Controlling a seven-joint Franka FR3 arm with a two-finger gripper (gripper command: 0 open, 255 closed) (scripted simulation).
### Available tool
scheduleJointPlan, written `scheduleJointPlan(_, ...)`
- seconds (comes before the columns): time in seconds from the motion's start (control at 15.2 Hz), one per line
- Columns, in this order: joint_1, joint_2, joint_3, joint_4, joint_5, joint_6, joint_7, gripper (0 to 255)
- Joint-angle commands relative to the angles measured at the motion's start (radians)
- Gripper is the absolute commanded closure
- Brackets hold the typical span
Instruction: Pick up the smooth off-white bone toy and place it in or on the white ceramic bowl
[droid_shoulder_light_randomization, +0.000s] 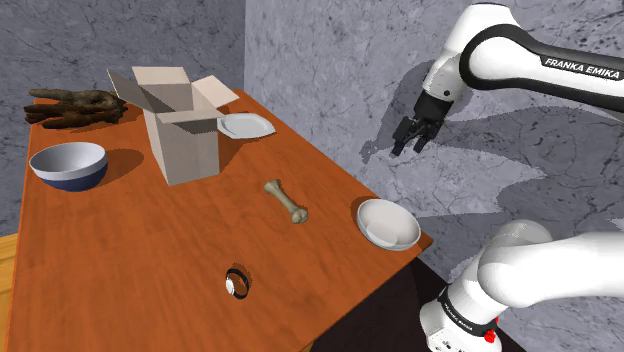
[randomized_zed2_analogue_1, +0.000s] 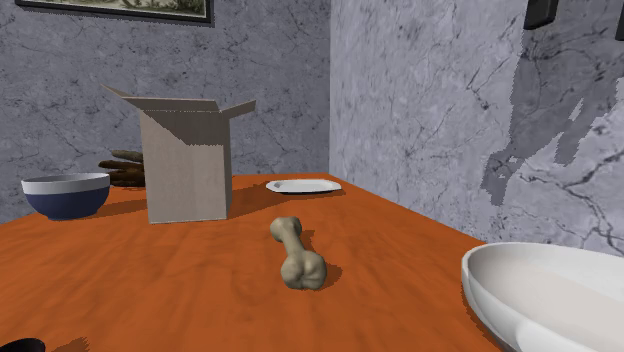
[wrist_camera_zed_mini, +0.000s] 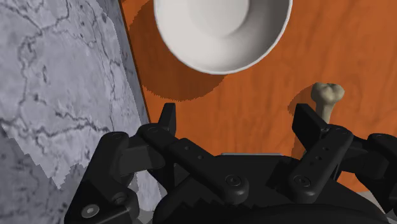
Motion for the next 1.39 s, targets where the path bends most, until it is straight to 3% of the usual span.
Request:
scheduleJointPlan(0.0,0.0,0.0,0.0,0.0,0.0,0.0,0.0,0)
scheduleJointPlan(0.73,0.062,0.315,0.136,0.015,0.037,0.292,0.106,0)
scheduleJointPlan(1.32,0.092,0.634,0.233,0.142,-0.008,0.472,0.213,0)
